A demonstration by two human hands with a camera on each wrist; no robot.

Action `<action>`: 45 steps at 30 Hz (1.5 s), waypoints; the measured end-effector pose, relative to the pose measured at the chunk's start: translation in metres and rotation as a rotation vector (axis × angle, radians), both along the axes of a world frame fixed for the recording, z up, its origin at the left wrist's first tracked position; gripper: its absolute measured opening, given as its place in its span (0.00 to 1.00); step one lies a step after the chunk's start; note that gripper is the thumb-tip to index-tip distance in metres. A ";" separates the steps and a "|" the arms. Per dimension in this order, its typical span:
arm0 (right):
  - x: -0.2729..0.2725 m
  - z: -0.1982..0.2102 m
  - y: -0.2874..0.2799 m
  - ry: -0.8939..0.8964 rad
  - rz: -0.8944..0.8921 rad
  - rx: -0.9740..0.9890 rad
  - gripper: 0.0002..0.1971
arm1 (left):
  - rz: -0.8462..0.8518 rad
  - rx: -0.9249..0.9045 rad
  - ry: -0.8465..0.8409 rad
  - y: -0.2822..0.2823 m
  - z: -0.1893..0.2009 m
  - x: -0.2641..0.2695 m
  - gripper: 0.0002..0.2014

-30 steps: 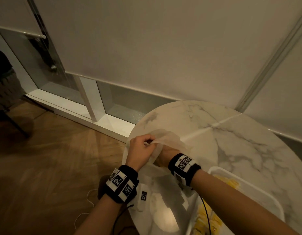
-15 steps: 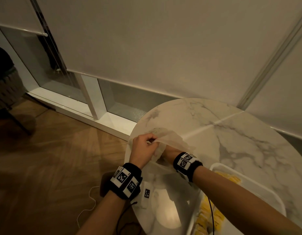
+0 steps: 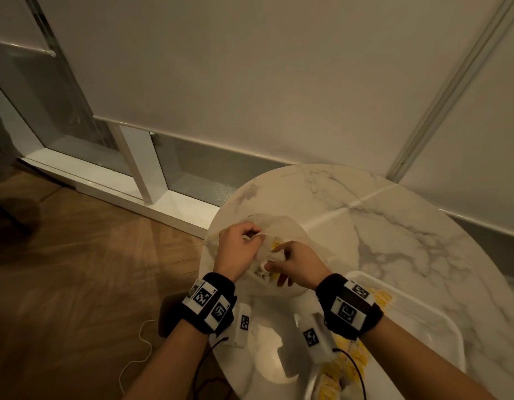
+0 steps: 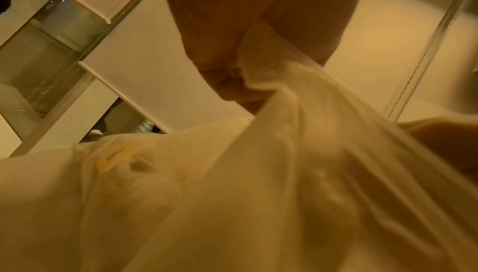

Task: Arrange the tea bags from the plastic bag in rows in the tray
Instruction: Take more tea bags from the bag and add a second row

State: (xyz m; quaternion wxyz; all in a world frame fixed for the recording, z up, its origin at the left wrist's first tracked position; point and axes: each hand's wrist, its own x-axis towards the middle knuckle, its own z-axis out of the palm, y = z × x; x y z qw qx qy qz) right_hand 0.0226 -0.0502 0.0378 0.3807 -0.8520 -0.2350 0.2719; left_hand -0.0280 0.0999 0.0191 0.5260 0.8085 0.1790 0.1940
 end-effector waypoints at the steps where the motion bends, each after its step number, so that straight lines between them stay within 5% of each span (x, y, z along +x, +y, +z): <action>1: -0.003 0.004 -0.004 -0.003 0.005 0.025 0.12 | -0.004 0.005 0.003 -0.001 -0.001 0.001 0.04; 11: -0.009 0.043 -0.053 -0.003 -0.150 0.271 0.08 | -0.071 0.116 0.122 -0.014 -0.006 0.008 0.04; 16: -0.014 0.058 -0.090 0.148 -0.211 0.434 0.11 | -0.313 0.265 0.266 -0.026 -0.010 -0.015 0.28; 19: -0.021 0.066 -0.115 0.218 -0.249 0.504 0.17 | -0.397 0.247 0.186 -0.035 -0.004 -0.033 0.36; 23: -0.033 0.077 -0.148 0.251 -0.278 0.567 0.19 | -0.302 0.270 -0.187 -0.068 0.025 -0.055 0.25; 25: -0.039 0.083 -0.165 0.248 -0.269 0.587 0.17 | -0.385 0.214 -0.260 -0.094 0.035 -0.061 0.23; 29: -0.051 0.088 -0.192 0.286 -0.246 0.617 0.11 | -0.742 -0.089 0.015 -0.145 0.026 -0.060 0.26; 33: -0.061 0.069 -0.218 0.311 -0.348 0.638 0.12 | -0.839 -0.289 0.155 -0.179 0.012 -0.061 0.10; 36: -0.077 0.046 -0.236 0.381 -0.434 0.648 0.17 | -0.871 -0.205 0.215 -0.188 0.002 -0.067 0.20; 42: -0.125 -0.006 -0.259 0.640 -0.628 0.774 0.39 | -0.936 0.135 0.180 -0.188 -0.020 -0.086 0.11; 45: -0.144 -0.024 -0.262 0.771 -0.679 0.870 0.40 | -0.943 0.146 0.179 -0.185 -0.023 -0.094 0.15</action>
